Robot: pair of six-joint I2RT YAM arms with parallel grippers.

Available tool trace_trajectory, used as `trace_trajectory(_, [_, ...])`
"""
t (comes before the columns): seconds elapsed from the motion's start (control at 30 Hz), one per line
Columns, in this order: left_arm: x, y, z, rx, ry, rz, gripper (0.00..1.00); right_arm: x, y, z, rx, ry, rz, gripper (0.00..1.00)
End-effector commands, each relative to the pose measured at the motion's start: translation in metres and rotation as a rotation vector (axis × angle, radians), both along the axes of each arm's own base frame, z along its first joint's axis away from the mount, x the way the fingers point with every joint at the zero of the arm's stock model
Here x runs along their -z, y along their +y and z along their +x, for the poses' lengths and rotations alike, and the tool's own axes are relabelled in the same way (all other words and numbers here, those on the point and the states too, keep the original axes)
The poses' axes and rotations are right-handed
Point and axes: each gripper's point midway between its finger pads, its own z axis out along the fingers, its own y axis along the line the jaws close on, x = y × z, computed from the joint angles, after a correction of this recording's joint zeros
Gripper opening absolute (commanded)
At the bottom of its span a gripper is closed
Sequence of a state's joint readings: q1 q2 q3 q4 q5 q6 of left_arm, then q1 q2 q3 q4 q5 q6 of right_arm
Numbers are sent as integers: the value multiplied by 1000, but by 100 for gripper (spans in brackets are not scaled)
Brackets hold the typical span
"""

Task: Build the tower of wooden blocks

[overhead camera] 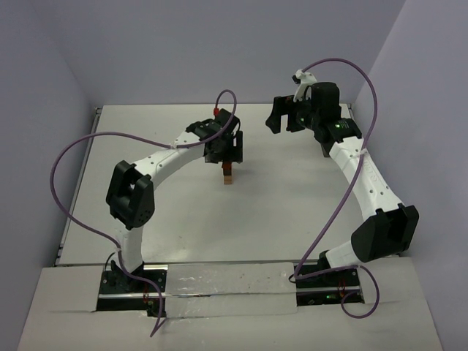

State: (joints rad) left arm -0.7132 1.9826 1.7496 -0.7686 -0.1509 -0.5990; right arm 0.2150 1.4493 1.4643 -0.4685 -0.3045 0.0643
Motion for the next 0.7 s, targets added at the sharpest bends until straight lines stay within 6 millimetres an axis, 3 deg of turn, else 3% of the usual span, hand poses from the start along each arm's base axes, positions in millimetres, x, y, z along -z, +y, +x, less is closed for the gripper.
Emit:
trace_trajectory(0.0, [-13, -6, 12, 3, -27, -23, 85, -21, 1, 5, 1, -48, 25, 100])
trace_trajectory(0.67, [7, -5, 23, -7, 12, -17, 71, -20, 0, 5, 0, -47, 23, 100])
